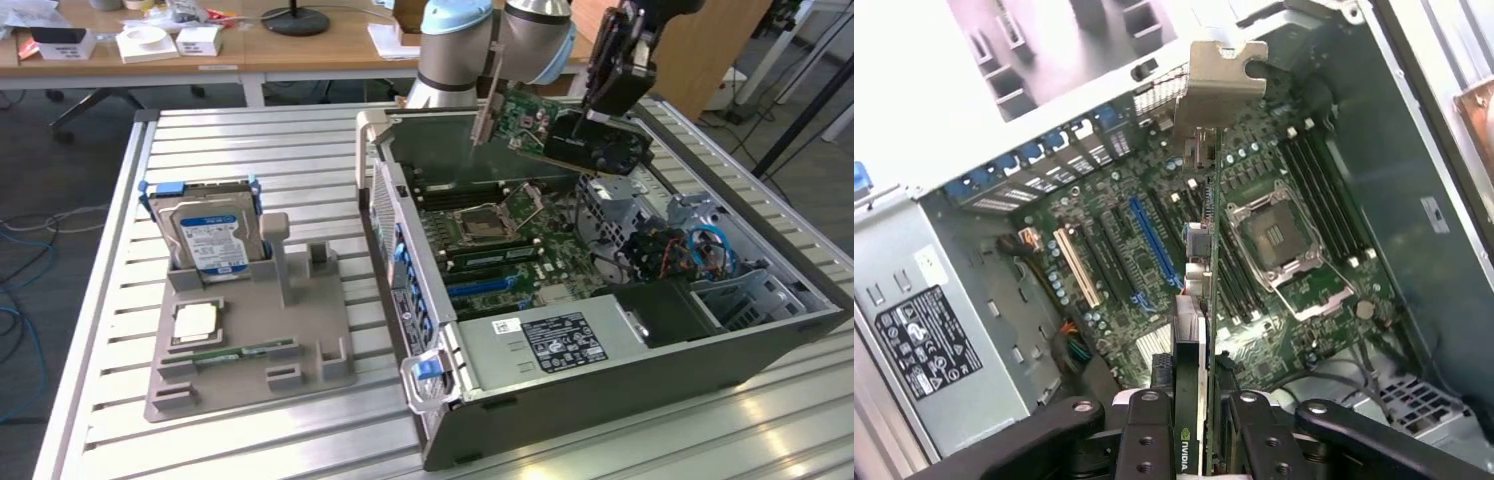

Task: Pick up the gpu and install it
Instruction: 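Insert the gpu into the slot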

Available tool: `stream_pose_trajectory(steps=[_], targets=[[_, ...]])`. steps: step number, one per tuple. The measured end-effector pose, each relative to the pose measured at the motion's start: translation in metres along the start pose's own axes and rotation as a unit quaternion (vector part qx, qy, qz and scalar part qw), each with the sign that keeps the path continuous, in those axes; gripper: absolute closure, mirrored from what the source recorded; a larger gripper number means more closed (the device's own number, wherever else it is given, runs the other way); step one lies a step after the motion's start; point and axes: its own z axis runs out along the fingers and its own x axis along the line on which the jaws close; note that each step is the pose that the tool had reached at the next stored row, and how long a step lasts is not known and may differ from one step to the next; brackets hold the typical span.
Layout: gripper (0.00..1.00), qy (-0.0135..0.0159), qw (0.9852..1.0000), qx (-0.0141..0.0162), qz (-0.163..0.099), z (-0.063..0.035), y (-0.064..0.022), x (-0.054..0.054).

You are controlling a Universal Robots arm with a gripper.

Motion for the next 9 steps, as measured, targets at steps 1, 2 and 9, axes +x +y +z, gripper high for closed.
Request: stream_pose_trajectory(steps=[1,2,9], targets=[[0.74,0.0004,1.0000,-0.0002,-0.009,0.0001,0.0000,0.0000],[0.74,0.0008,0.9999,-0.0004,-0.017,0.0002,0.0000,0.0000],[0.74,0.0033,0.9972,-0.0016,-0.075,0.0013,-0.0001,0.0000]])
